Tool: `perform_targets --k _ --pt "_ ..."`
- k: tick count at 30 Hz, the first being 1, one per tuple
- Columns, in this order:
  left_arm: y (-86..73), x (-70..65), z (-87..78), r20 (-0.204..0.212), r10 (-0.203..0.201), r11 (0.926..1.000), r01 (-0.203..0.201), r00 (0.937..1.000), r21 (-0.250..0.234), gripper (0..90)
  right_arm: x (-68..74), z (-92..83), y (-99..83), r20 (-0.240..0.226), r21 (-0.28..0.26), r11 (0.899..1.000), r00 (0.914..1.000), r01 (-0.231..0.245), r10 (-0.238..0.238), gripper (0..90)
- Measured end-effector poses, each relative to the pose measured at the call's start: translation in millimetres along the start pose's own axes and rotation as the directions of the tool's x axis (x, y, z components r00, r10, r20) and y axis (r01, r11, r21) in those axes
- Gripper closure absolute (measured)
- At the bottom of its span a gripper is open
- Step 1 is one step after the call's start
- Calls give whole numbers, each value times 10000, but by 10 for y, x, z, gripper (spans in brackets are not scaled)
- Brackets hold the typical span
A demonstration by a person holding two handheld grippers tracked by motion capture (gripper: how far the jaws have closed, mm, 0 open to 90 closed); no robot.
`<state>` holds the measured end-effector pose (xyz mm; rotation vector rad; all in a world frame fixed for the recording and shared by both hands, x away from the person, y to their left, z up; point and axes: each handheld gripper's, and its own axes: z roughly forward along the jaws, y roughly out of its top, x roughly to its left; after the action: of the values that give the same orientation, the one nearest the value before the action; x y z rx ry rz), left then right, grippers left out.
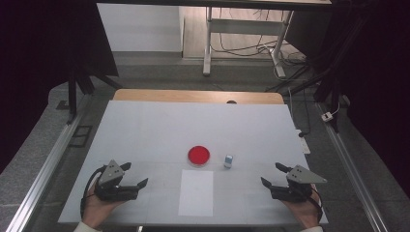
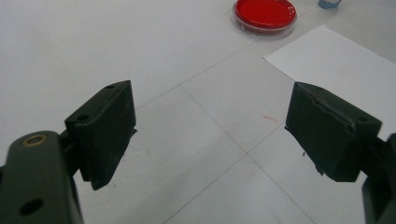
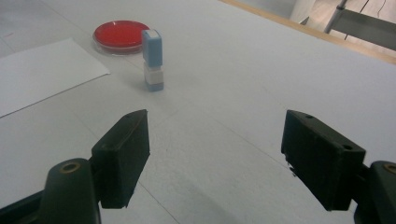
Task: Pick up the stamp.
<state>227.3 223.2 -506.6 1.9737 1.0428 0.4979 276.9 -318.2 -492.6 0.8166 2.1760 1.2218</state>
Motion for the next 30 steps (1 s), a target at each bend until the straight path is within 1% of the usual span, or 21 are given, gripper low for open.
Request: perform_targets --k 2,6,9,17,22,23,24,30 --pt "-4 -2 10 -38 64 10000 -64 10000 63 163 -10 8 -13 -80 -23 10000 9999 -74 74 240" --pt "-13 -14 25 -168 232 9995 -229 9996 196 163 -25 5 -26 -98 89 9999 9999 -110 111 250" --pt "-9 -28 29 -181 241 9996 -237 9995 178 163 -34 -2 -31 -111 117 9997 9997 -234 235 254" --pt "1 -45 26 -225 315 9995 -313 9992 93 165 -30 13 -25 -63 232 9996 9998 -177 179 263" --pt "3 -55 39 -224 331 9994 -328 9992 123 165 -30 9 -14 -73 219 9996 9998 -165 167 268" --pt "4 -56 42 -220 340 9993 -337 9992 140 165 -28 4 -8 -11 239 9996 9999 -144 144 269" --pt "5 -57 44 -227 345 9993 -342 9991 146 165 -24 4 -4 -64 163 9996 9997 -220 221 270" --pt "13 -58 63 -199 333 9993 -330 9992 168 165 -13 -4 52 -101 109 9999 9999 -124 125 276"
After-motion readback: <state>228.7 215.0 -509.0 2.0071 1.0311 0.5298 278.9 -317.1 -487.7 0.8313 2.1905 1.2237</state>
